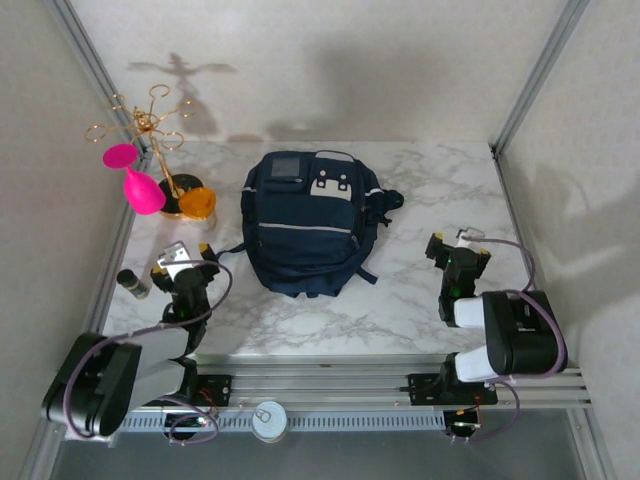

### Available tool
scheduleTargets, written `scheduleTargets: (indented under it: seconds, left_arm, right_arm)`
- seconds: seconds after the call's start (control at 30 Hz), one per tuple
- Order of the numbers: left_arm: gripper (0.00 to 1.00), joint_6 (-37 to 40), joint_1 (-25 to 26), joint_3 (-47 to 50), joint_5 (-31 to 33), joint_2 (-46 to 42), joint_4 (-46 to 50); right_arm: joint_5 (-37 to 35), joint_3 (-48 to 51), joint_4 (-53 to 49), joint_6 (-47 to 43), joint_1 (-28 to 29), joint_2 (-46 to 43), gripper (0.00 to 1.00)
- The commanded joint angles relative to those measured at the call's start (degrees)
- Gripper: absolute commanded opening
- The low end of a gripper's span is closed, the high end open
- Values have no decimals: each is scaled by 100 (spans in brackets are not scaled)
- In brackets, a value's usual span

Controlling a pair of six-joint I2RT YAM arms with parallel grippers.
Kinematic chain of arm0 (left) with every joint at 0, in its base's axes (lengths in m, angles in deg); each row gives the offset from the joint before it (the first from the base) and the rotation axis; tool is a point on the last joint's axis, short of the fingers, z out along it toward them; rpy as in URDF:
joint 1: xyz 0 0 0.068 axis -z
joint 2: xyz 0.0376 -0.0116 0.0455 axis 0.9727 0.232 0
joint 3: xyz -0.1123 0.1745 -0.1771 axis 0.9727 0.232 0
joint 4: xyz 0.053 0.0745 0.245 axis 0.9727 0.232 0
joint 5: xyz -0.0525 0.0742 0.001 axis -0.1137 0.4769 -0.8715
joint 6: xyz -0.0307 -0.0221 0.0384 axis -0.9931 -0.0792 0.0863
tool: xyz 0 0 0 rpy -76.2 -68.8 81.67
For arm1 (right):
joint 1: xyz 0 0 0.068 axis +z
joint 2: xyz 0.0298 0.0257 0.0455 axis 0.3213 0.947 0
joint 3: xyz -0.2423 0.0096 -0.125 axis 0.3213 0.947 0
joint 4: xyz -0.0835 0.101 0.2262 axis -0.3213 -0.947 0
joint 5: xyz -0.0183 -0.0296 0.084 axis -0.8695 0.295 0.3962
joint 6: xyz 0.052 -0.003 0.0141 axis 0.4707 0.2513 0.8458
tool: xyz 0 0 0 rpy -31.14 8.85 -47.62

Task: Pack the student bag
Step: Reset both arms

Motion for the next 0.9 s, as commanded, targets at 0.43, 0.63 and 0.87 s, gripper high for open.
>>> scheduleTargets:
  seconds: [0.43,0.63,0.87]
  left_arm:
    - [99,193,-593,-698,-1203,2034,-2202]
    - [99,193,-593,-707,-1203,2027,-2171]
    - [99,193,-593,-708,-1200,2021,-2150]
  right_arm:
    - [1032,50,1633,-568,-92,527,99]
    - [1043,49,1638,-560,-90,524,99]
    - [1066,40,1624,-561,-100,531,99]
